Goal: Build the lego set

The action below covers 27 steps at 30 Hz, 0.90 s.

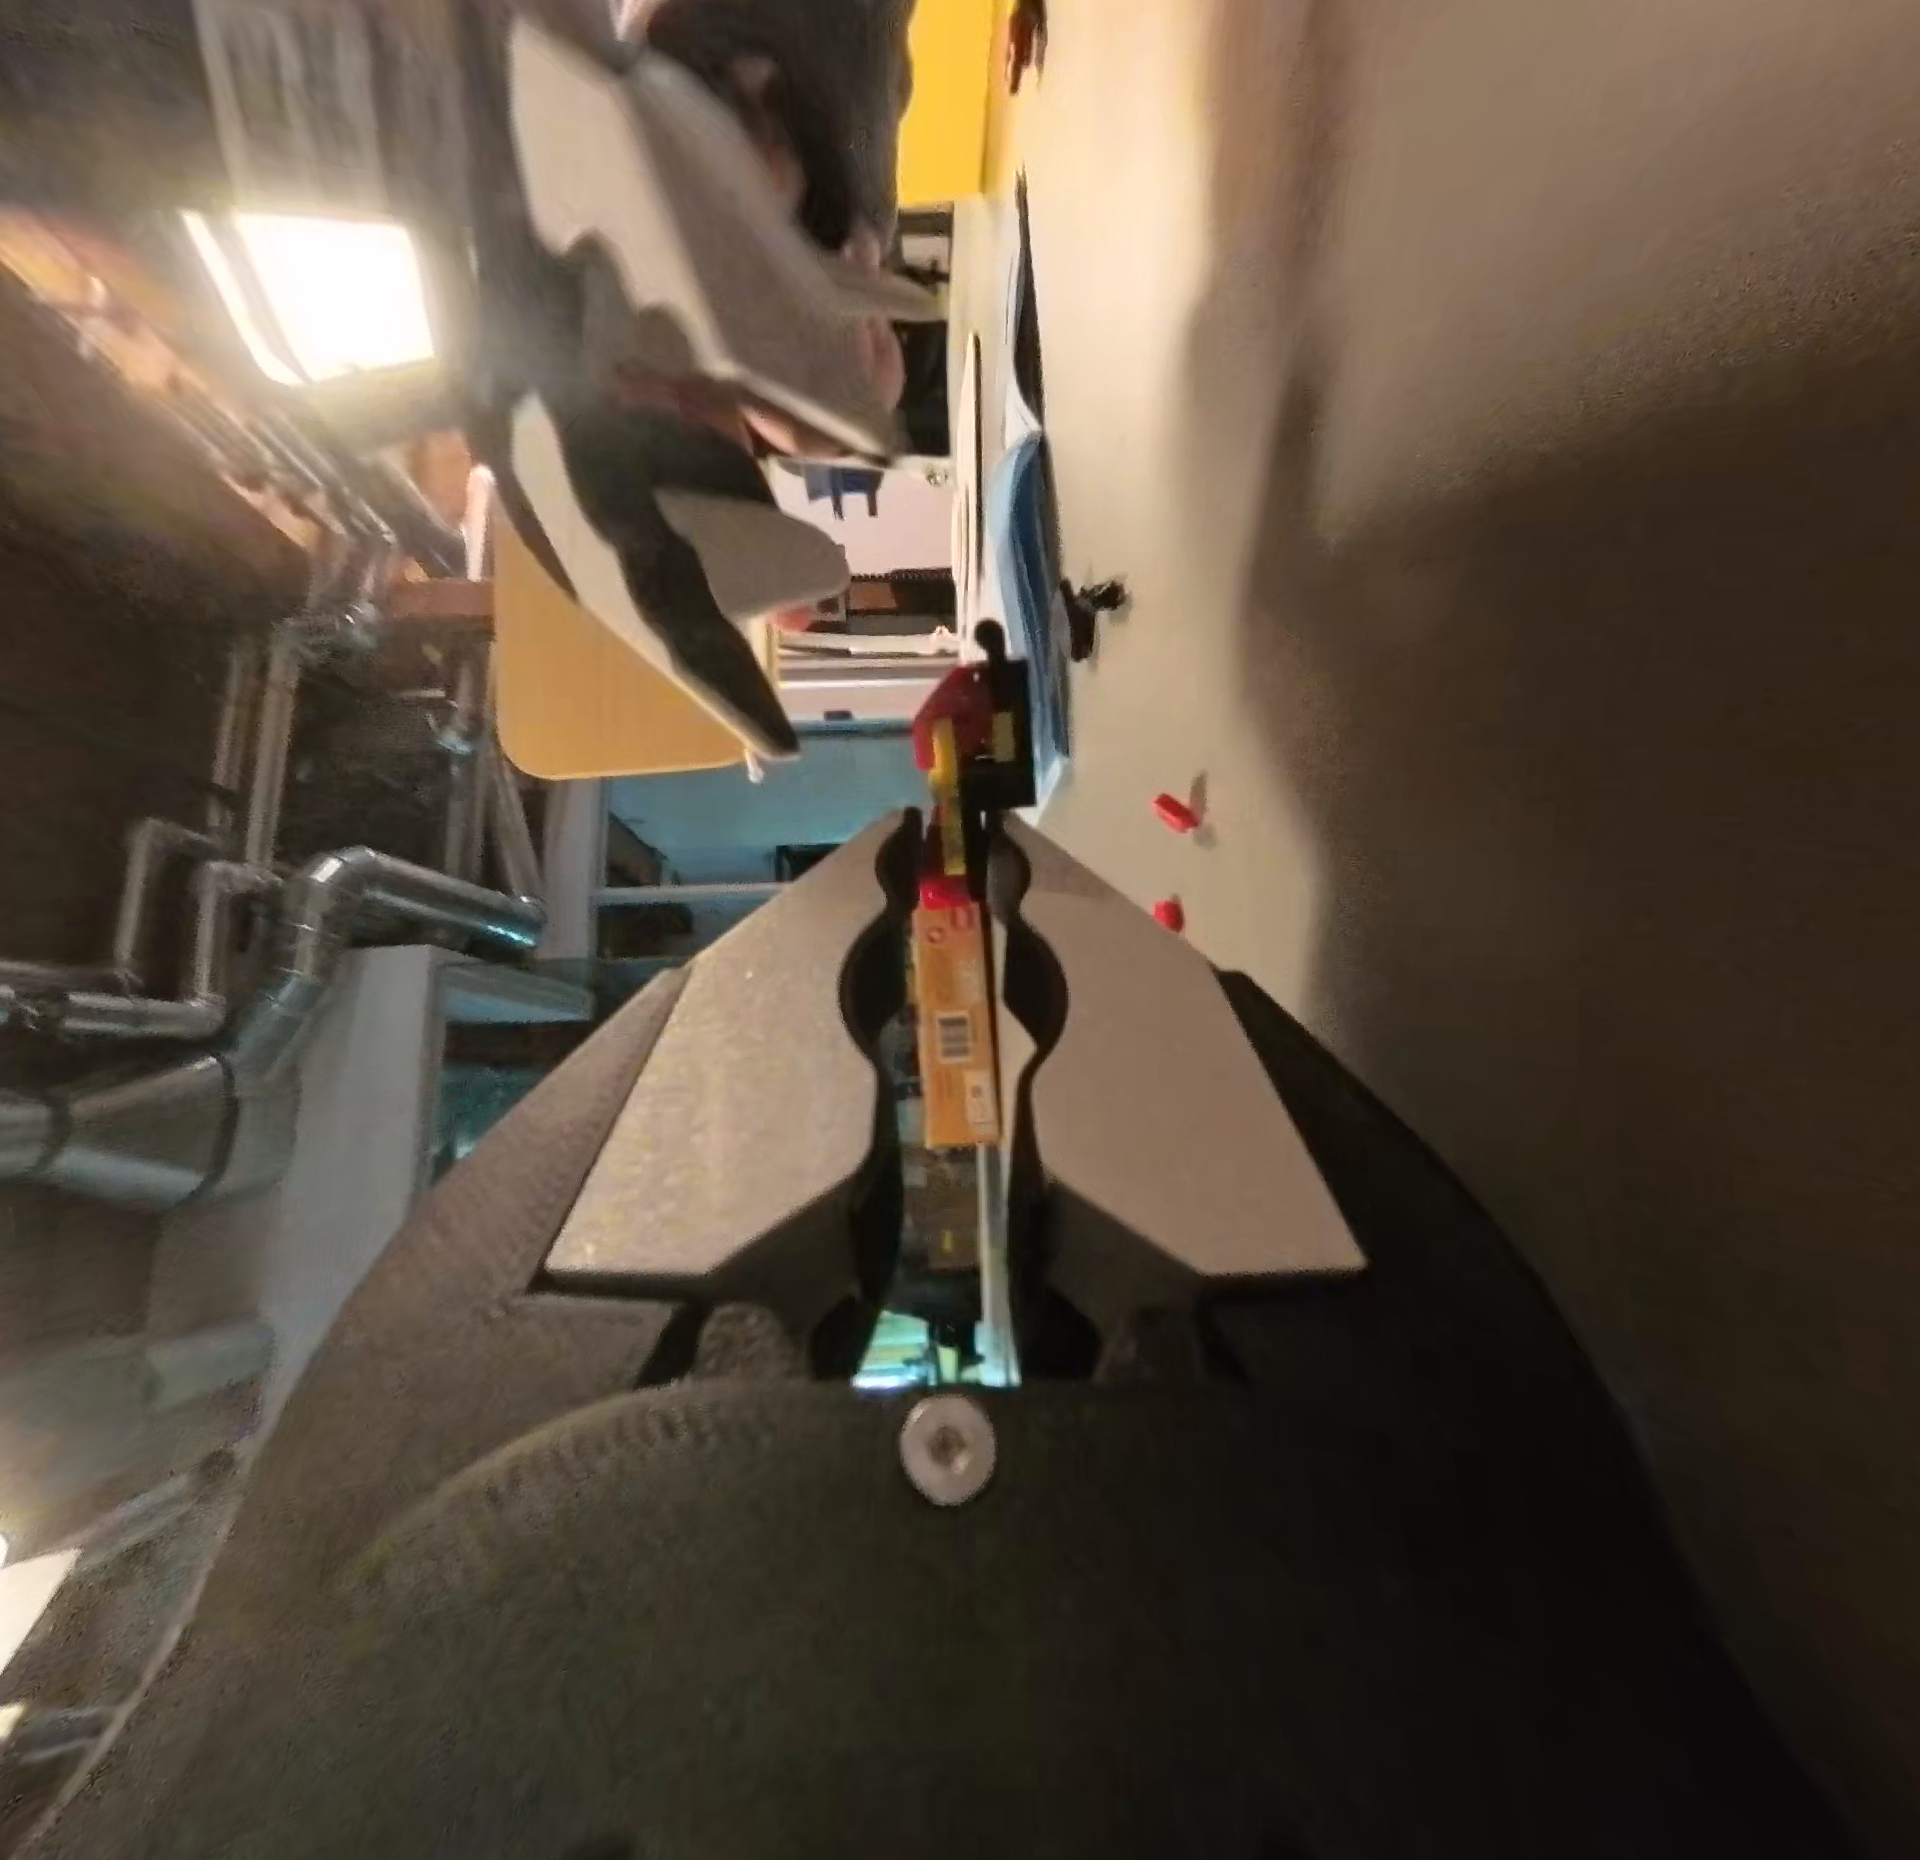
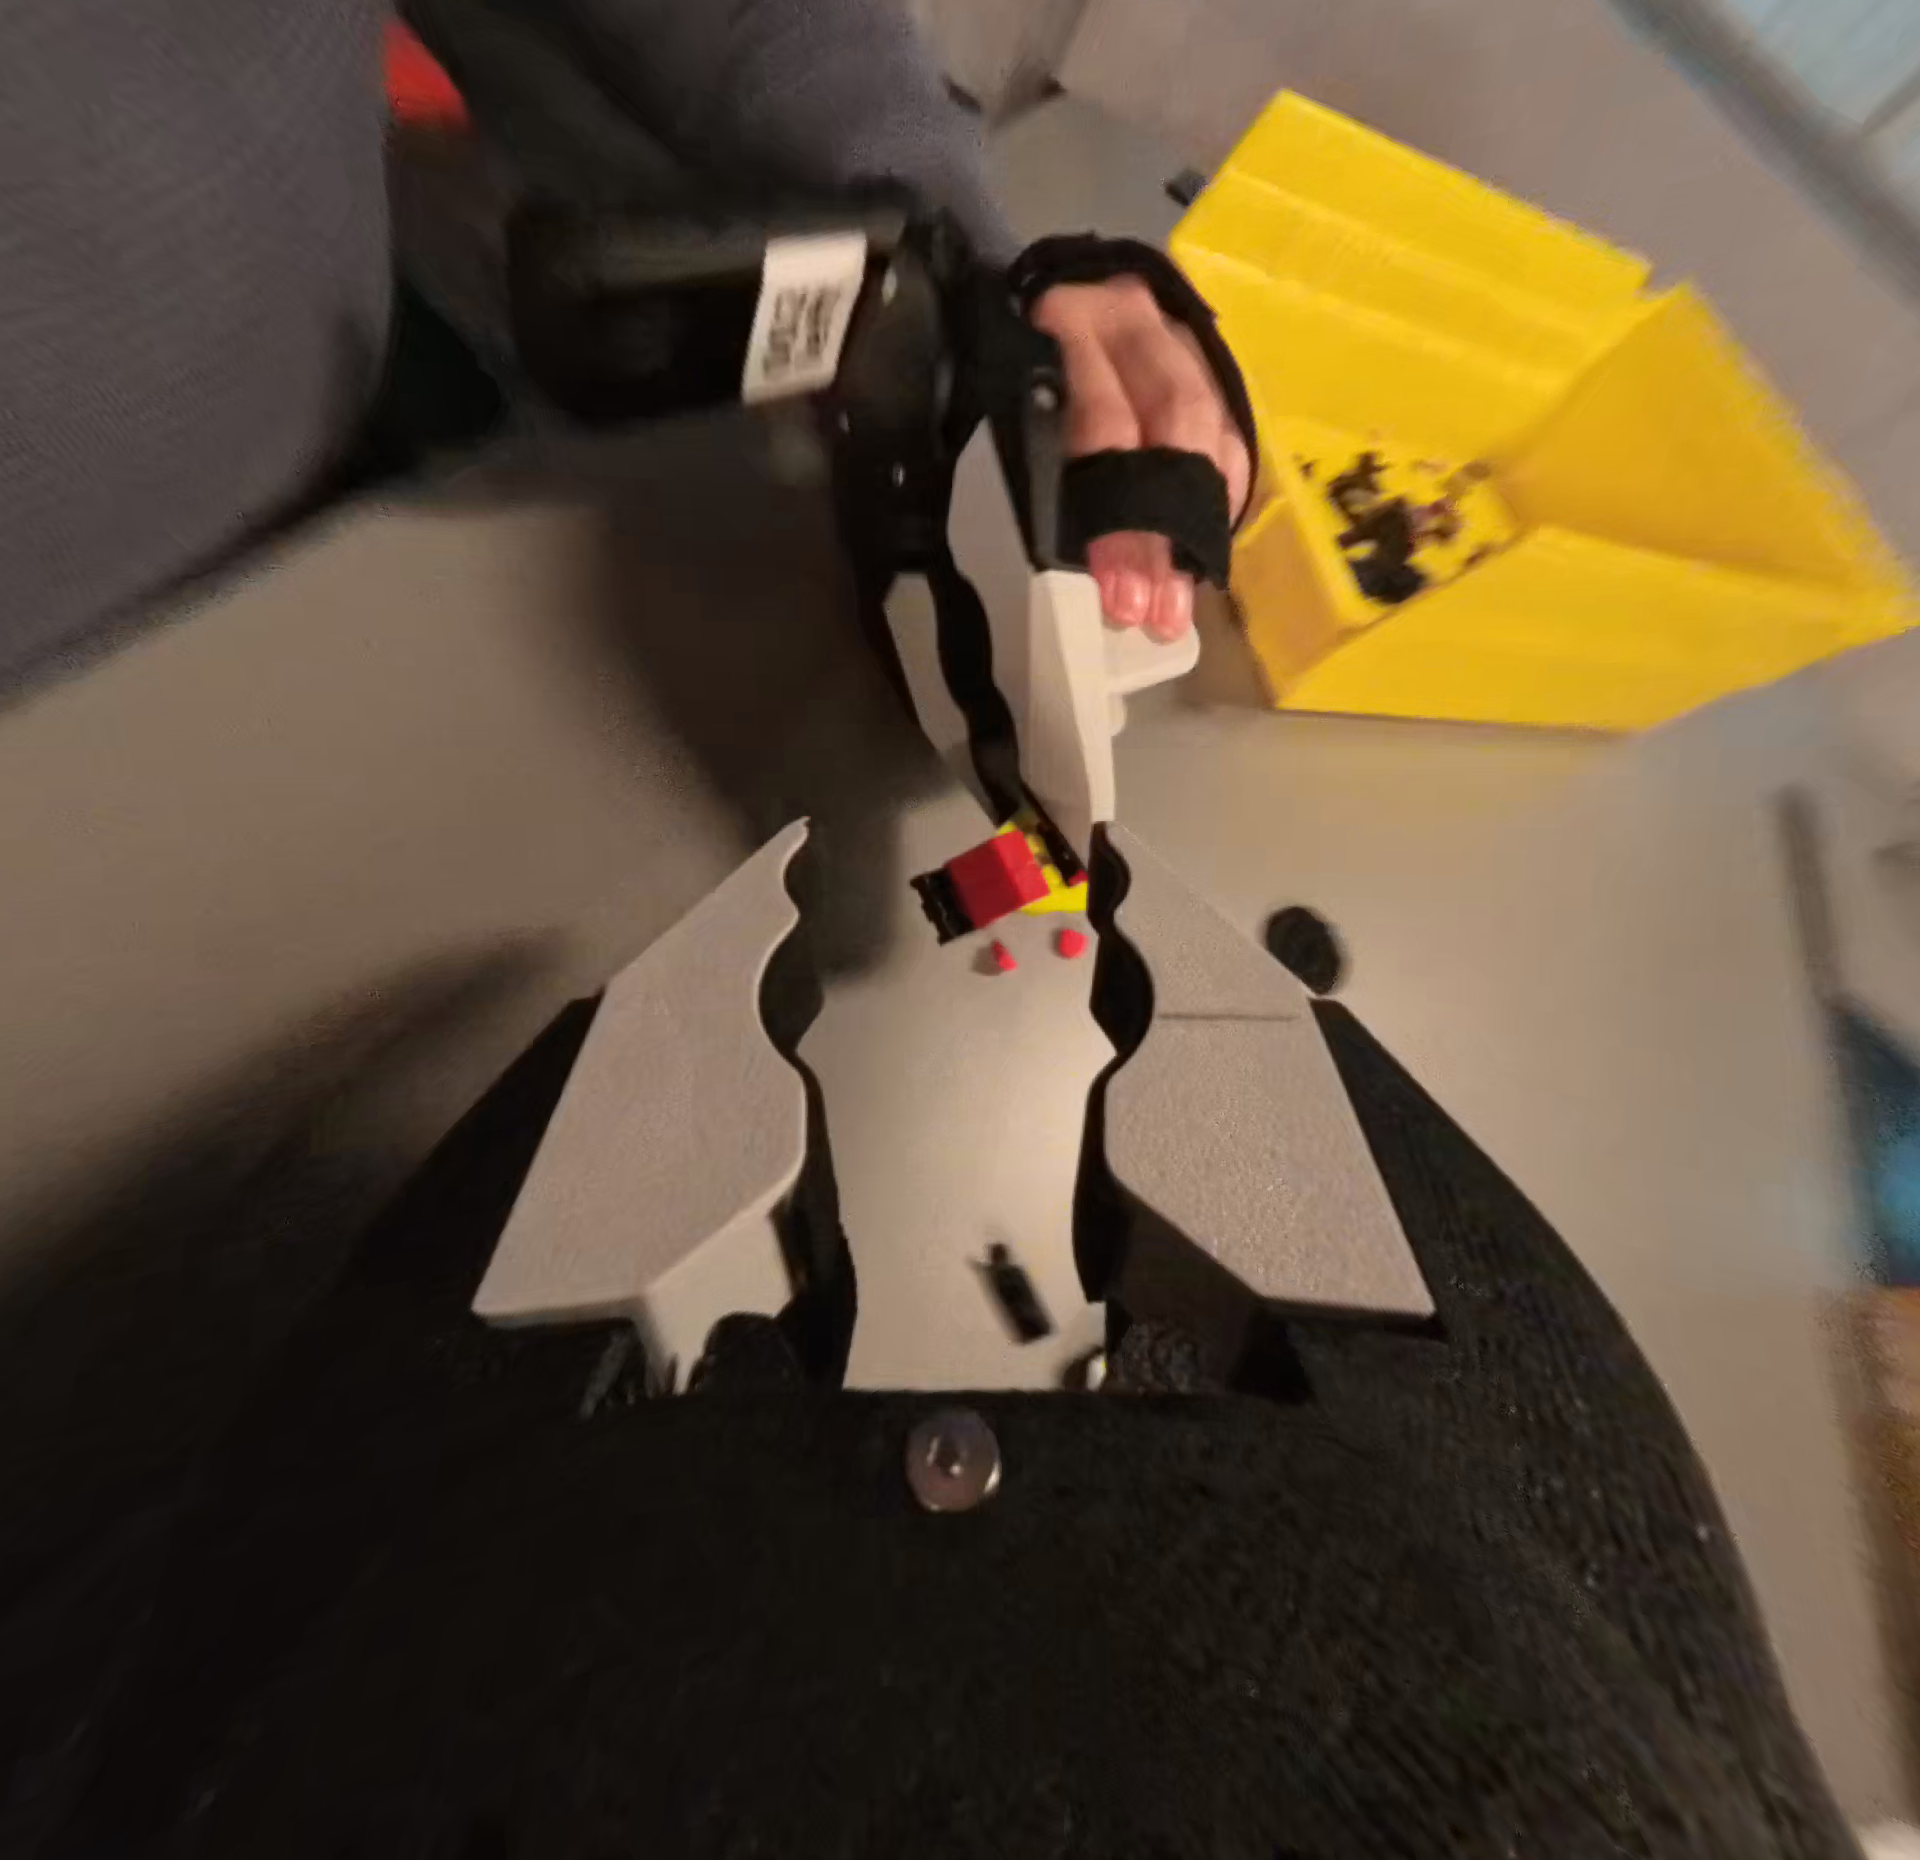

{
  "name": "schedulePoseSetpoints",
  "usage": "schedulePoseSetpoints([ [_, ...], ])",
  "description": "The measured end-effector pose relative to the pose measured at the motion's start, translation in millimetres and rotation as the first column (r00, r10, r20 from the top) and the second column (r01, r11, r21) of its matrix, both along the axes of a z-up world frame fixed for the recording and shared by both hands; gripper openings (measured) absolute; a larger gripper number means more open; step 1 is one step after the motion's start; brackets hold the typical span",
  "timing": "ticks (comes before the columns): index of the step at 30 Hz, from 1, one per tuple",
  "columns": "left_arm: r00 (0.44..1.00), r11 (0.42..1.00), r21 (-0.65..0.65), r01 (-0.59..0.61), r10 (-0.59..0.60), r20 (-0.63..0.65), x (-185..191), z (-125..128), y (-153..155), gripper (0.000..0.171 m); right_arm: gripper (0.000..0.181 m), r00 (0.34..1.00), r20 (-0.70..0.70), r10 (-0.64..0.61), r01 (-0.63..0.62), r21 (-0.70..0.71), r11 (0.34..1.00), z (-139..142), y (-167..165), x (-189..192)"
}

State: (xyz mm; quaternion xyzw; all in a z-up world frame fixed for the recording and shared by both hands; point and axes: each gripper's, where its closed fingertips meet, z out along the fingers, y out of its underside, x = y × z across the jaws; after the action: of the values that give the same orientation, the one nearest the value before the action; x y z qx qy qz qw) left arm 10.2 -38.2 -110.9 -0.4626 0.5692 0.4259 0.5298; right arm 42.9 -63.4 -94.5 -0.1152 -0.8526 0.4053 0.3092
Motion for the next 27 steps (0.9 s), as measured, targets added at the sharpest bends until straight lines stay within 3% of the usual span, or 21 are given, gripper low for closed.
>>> schedulePoseSetpoints([
  [4,0.998,1.000,-0.014,-0.020,0.021,0.057,-5,3,1,0.011,0.045,0.938,-0.346,-0.024,0.151,0.346,0.926,-16,5,-17],
  [8,0.998,1.000,-0.028,-0.014,0.016,0.067,-5,2,0,0.011,0.021,0.850,-0.526,0.038,0.278,0.508,0.816,-20,10,-26],
  [11,0.993,0.998,-0.061,-0.009,0.016,0.119,-7,0,-1,0.013,0.020,0.839,-0.545,0.020,0.316,0.517,0.795,-22,12,-29],
  [13,0.982,0.995,-0.091,-0.050,0.065,0.178,-14,1,2,0.031,0.019,0.844,-0.536,-0.011,0.329,0.503,0.799,-22,15,-31],
  [15,0.970,0.987,-0.122,-0.108,0.131,0.204,-25,0,5,0.037,0.019,0.850,-0.526,-0.038,0.338,0.489,0.804,-22,18,-32],
  [18,0.969,0.987,-0.127,-0.101,0.127,0.212,-27,0,4,0.030,0.019,0.855,-0.517,-0.046,0.339,0.489,0.803,-24,19,-32],
  [27,0.993,0.992,-0.074,-0.099,0.104,0.064,-18,-6,3,0.012,0.019,0.853,-0.521,-0.041,0.337,0.489,0.804,-23,17,-32],
])
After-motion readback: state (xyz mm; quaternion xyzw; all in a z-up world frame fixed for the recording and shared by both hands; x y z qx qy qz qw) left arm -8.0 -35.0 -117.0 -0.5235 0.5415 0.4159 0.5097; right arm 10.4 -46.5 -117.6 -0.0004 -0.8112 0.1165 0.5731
